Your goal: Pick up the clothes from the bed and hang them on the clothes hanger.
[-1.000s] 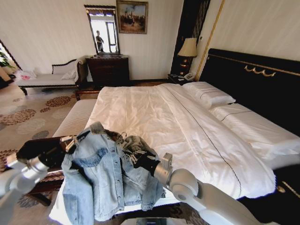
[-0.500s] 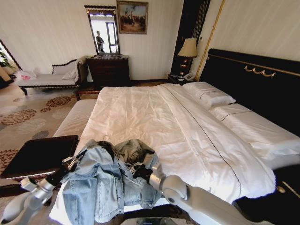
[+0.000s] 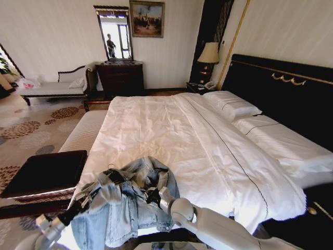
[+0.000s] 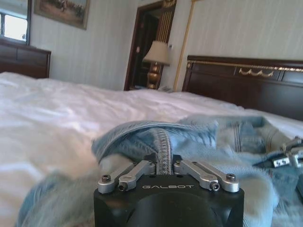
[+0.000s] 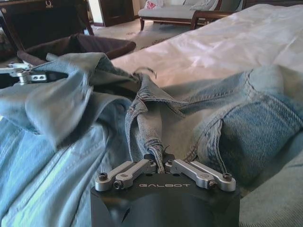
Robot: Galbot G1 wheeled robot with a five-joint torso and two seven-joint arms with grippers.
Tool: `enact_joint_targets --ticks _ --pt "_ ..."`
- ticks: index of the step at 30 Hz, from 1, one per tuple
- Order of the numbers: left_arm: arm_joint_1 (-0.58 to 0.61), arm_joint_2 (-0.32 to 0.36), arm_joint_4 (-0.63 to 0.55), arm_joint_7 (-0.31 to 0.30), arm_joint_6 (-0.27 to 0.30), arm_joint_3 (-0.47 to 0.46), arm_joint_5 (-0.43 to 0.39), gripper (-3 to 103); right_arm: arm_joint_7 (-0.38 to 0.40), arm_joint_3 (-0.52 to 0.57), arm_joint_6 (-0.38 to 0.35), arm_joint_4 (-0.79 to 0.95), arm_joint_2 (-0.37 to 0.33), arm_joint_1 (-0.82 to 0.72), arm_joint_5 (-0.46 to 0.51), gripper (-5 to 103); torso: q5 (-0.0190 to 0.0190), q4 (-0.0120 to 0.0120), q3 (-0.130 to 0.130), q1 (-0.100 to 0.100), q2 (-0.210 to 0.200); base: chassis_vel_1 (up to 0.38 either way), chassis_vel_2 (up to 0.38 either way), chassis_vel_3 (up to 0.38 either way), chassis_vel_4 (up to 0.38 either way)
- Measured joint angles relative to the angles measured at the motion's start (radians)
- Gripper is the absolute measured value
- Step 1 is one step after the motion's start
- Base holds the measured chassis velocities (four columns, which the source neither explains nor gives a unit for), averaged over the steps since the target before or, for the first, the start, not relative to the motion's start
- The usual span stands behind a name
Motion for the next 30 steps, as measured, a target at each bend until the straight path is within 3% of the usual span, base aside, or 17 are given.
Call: enact_joint_targets --ticks 4,8,10,11,12,14,16,17,19,22,24,27,28,30 --pt "0.032 -0.011 0.006 -0.035 -0.027 -0.02 0.06 32 0.0 0.003 -0.001 0.021 -0.019 -0.01 -0.018 3 0.0002 -0.0001 0.0 0.0 0.0 0.0 0.0 0.0 0.0" --pt "0.057 -0.018 0.021 -0.077 -0.091 -0.055 0.204 47 0.004 0.03 0.0 0.05 -0.038 -0.015 -0.021 19 0.0001 -0.0002 0.0 0.0 0.0 0.0 0.0 0.0 0.0" --pt "0.063 -0.019 0.021 -0.086 -0.098 -0.061 0.214 53 0.005 0.038 0.0 0.059 -0.042 -0.017 -0.021 24 0.0001 -0.0001 0.0 0.0 0.0 0.0 0.0 0.0 0.0" --pt "0.07 -0.02 0.018 -0.094 -0.103 -0.068 0.216 53 0.006 0.045 0.001 0.069 -0.048 -0.019 -0.019 24 0.0 -0.0001 0.0 0.0 0.0 0.0 0.0 0.0 0.0" --pt "0.088 -0.022 0.0 -0.111 -0.108 -0.085 0.207 64 0.007 0.06 0.004 0.099 -0.062 -0.023 -0.012 35 -0.0001 -0.0001 0.0 0.0 0.0 0.0 0.0 0.0 0.0" --pt "0.098 -0.023 -0.013 -0.118 -0.108 -0.093 0.195 64 0.007 0.065 0.005 0.113 -0.068 -0.023 -0.008 35 0.0 -0.0002 0.0 0.0 0.0 0.0 0.0 0.0 0.0" --pt "0.127 -0.028 -0.061 -0.137 -0.108 -0.119 0.166 75 0.006 0.077 0.012 0.153 -0.089 -0.024 -0.001 46 0.0 -0.0001 0.0 0.0 0.0 0.0 0.0 0.0 0.0" --pt "0.137 -0.031 -0.086 -0.144 -0.107 -0.129 0.156 81 -0.001 0.08 0.017 0.167 -0.096 -0.024 -0.001 56 0.0 -0.0001 0.0 0.0 0.0 0.0 0.0 0.0 0.0" --pt "0.14 -0.033 -0.095 -0.147 -0.106 -0.132 0.152 85 -0.005 0.081 0.019 0.172 -0.099 -0.025 -0.002 56 0.0001 -0.0001 0.0 0.0 0.0 0.0 0.0 0.0 0.0" --pt "0.167 -0.053 -0.175 -0.17 -0.093 -0.165 0.103 98 -0.054 0.085 0.035 0.206 -0.12 -0.043 -0.027 73 0.0 -0.0002 0.0 0.0 0.0 0.0 0.0 0.0 0.0" --pt "0.169 -0.055 -0.179 -0.171 -0.093 -0.168 0.1 98 -0.056 0.086 0.037 0.207 -0.121 -0.044 -0.029 73 0.0 -0.0002 0.0 0.0 0.0 0.0 0.0 0.0 0.0" --pt "0.206 -0.076 -0.248 -0.2 -0.092 -0.227 0.064 100 -0.053 0.105 0.064 0.211 -0.123 -0.041 -0.047 89 0.0002 -0.0006 0.0 0.0 0.0 0.0 0.0 0.0 0.0" --pt "0.206 -0.076 -0.248 -0.2 -0.092 -0.227 0.064 100 -0.053 0.105 0.064 0.211 -0.123 -0.041 -0.047 89 0.0002 -0.0006 0.0 0.0 0.0 0.0 0.0 0.0 0.0" --pt "0.239 -0.097 -0.259 -0.266 -0.096 -0.265 0.068 100 -0.028 0.104 0.064 0.19 -0.102 0.045 -0.033 97 0.0004 -0.0003 0.0 0.0 0.0 0.0 0.0 0.0 0.0"
